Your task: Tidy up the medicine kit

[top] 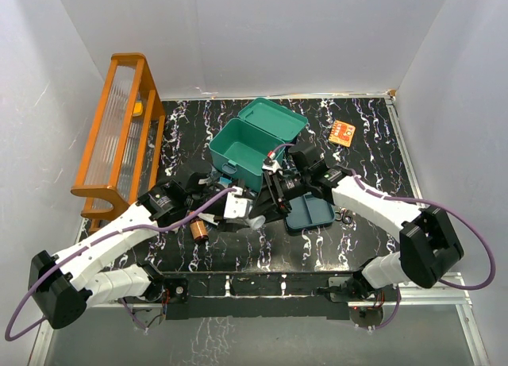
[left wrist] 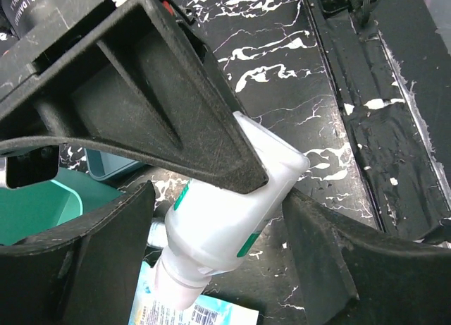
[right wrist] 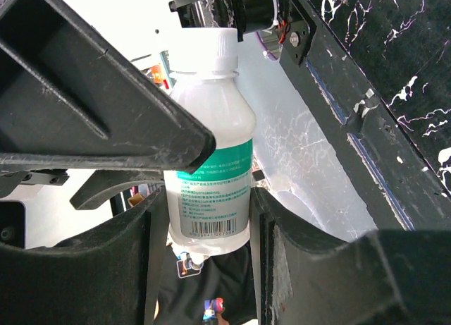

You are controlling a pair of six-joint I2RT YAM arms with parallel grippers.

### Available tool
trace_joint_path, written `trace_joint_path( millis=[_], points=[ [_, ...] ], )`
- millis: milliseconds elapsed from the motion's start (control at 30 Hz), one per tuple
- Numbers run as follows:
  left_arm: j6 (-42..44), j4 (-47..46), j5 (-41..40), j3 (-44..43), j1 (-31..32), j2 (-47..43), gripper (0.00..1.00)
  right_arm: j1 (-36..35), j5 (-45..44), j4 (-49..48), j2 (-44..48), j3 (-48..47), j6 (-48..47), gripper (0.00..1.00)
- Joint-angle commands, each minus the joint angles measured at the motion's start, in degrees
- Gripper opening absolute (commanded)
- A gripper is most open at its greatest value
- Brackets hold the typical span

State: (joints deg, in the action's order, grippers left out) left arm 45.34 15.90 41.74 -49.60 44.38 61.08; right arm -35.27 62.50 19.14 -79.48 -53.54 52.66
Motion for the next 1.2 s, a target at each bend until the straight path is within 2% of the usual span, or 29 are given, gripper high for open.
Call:
trace_joint_path(
  millis=[0, 100, 133, 267, 467, 600, 867, 933, 1000, 1067, 1167],
  points=[
    [0.7, 0.2, 4.3, -2.1, 0.1, -0.8, 0.66, -0.3, 1.7, -2.2, 0.4, -1.2, -0.6, 0.35],
    [1.6, 1.7, 4.2, -2.1, 0.2, -0.4, 0.48, -0.3, 1.7, -2.3, 0.5, -1.3, -0.6, 0.35],
    [1.9, 2.3, 4.1, -2.3, 0.2, -0.1, 0.45, -0.3, 1.7, -2.3, 0.5, -1.4, -0.5, 0.35],
    [2.5, 3.6, 4.5, -2.9, 0.2, 0.7, 0.38, -0.3, 1.5, -1.9, 0.5, -1.7, -0.5, 0.37],
    [1.5, 3.5, 2.5, -3.3, 0.1, 0.7, 0.31, 0.0, 0.4, -1.9, 1.6, -2.8, -1.0, 0.54],
    [-0.1, 1.5, -1.6, -2.6, 0.2, 0.5, 0.29, 1.5, -0.4, -1.7, 2.8, -2.8, -1.2, 0.64],
    [-10.3, -10.9, -13.4, 2.9, 0.0, -0.7, 0.29, 6.7, -5.3, -1.9, 5.3, -1.1, -2.7, 0.69],
    [-15.0, -15.0, -16.9, 4.5, 0.1, -1.1, 0.31, 7.7, -8.4, -2.0, 5.6, -0.9, -3.6, 0.69],
    [-21.2, -19.7, -23.4, 5.8, 0.1, -0.9, 0.38, 8.6, -11.3, -2.2, 6.1, -1.2, -3.6, 0.69],
    [-26.2, -21.8, -29.5, 5.7, 0.1, 0.0, 0.38, 9.8, -15.6, -2.2, 6.9, -2.0, -5.0, 0.69],
    [-31.5, -22.3, -34.6, 4.2, 0.1, 1.5, 0.36, 11.5, -24.7, -2.6, 9.4, -3.1, -4.5, 0.69]
  ],
)
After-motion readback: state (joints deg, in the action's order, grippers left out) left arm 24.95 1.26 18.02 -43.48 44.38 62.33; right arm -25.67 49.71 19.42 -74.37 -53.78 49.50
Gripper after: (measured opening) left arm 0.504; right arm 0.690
